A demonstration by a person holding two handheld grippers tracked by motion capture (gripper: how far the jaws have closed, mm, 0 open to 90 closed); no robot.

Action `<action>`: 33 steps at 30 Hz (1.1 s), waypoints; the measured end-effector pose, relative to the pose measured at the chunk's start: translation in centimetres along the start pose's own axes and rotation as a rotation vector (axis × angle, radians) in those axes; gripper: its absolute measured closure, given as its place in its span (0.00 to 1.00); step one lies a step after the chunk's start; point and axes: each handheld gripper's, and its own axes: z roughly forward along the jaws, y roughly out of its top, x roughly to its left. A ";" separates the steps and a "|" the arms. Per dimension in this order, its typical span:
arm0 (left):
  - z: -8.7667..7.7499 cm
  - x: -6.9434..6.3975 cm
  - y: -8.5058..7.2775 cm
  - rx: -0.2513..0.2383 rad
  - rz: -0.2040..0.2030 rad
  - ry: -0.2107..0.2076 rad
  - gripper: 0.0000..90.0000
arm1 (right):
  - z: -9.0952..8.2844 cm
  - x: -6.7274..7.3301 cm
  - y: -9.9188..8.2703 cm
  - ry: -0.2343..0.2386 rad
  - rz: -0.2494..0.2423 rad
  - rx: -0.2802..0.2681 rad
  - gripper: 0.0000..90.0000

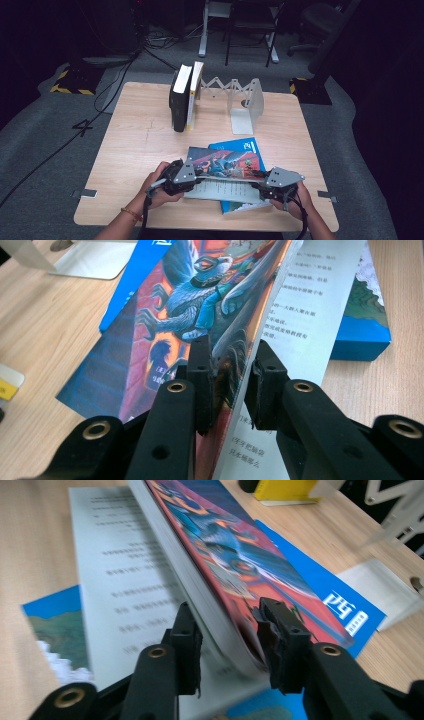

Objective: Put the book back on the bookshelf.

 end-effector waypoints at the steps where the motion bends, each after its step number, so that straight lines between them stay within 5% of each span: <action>1: 0.0 0.2 -0.1 0.000 -0.010 -0.004 0.83 | 0.1 -0.3 -0.3 0.006 0.014 -0.013 0.75; 7: -0.4 0.8 -0.2 0.015 -0.070 0.044 0.68 | 0.6 0.3 -0.1 0.019 -0.050 -0.003 0.85; 13: -0.8 -1.1 1.6 0.018 -0.026 0.067 0.57 | 0.6 0.9 0.5 0.012 -0.082 0.007 0.87; 19: 1.0 -2.8 2.9 0.068 -0.017 0.123 0.52 | 0.6 1.2 0.9 0.004 -0.090 0.017 0.87; 28: 3.1 -3.0 3.0 0.085 -0.048 0.176 0.68 | 0.7 1.7 1.5 -0.005 -0.104 0.008 0.87; 33: 3.2 -2.7 2.7 0.082 -0.035 0.141 0.76 | 0.7 1.6 1.6 -0.003 -0.079 -0.013 0.80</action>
